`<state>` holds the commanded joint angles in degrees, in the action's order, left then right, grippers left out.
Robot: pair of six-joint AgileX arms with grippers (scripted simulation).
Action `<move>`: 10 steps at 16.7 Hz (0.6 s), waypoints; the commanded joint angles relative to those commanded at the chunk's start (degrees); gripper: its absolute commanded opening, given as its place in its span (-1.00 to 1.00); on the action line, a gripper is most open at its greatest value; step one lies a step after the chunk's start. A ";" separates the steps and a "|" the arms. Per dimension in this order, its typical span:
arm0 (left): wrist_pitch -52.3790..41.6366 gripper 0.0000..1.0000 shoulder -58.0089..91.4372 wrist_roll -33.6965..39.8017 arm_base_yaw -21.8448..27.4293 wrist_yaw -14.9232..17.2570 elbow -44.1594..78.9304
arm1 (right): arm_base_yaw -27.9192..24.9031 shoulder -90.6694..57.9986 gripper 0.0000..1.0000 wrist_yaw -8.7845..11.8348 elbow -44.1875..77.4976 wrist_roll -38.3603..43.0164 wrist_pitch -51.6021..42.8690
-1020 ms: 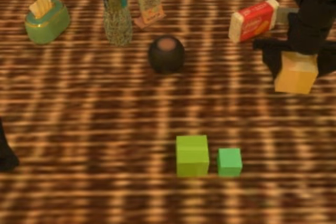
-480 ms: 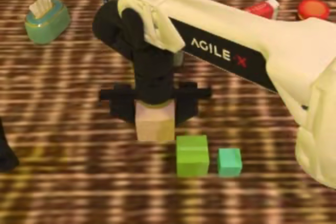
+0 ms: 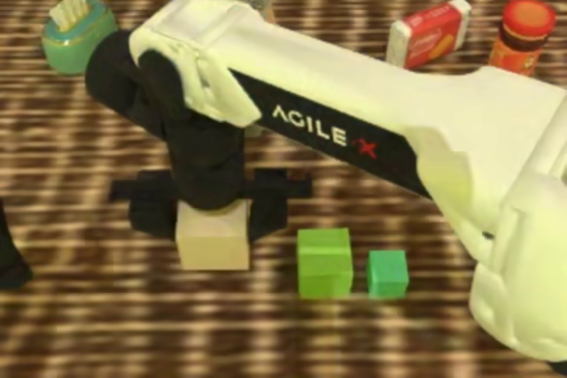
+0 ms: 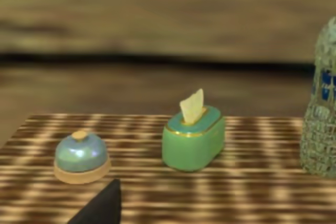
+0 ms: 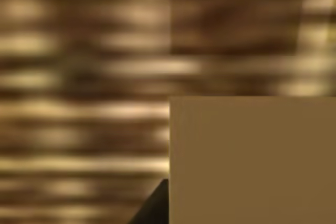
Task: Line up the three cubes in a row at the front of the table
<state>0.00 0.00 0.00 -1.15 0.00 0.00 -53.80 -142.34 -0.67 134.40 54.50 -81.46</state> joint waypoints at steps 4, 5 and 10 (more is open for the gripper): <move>0.00 1.00 0.00 0.00 0.00 0.00 0.00 | 0.07 -0.18 -1.00 -0.07 -4.23 0.04 4.32; 0.00 1.00 0.00 0.00 0.00 0.00 0.00 | 0.08 -0.37 -1.00 -0.06 -6.39 0.08 6.76; 0.00 1.00 0.00 0.00 0.00 0.00 0.00 | -0.21 -1.19 -1.00 -0.12 -13.97 0.06 14.92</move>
<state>0.00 0.00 0.00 -1.15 0.00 0.00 -54.02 -143.54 -0.79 120.42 54.57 -66.54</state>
